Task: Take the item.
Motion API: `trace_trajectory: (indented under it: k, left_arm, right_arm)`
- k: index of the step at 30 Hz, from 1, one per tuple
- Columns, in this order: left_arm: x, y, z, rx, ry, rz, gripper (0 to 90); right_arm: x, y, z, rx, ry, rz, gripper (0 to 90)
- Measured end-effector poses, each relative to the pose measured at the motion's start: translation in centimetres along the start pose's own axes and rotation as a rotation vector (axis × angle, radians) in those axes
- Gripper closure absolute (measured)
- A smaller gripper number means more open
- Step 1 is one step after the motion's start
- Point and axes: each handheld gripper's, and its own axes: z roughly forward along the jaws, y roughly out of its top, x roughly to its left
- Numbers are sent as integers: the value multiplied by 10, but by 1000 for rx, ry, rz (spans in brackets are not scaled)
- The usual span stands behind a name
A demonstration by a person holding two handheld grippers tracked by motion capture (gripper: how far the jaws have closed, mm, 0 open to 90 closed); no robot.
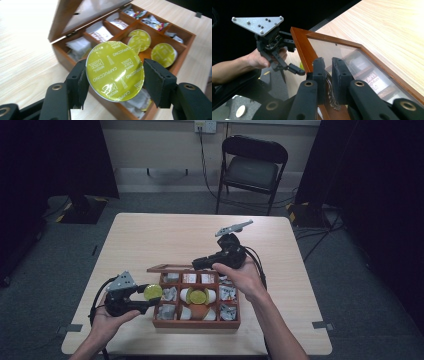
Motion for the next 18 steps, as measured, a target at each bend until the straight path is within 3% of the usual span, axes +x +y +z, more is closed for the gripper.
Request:
trace_trajectory:
  k: [18]
  left_arm:
    - [33,4,-11,-11,95,-57,403]
  right_arm:
    - [0,1,0,-1,-2,-5,819]
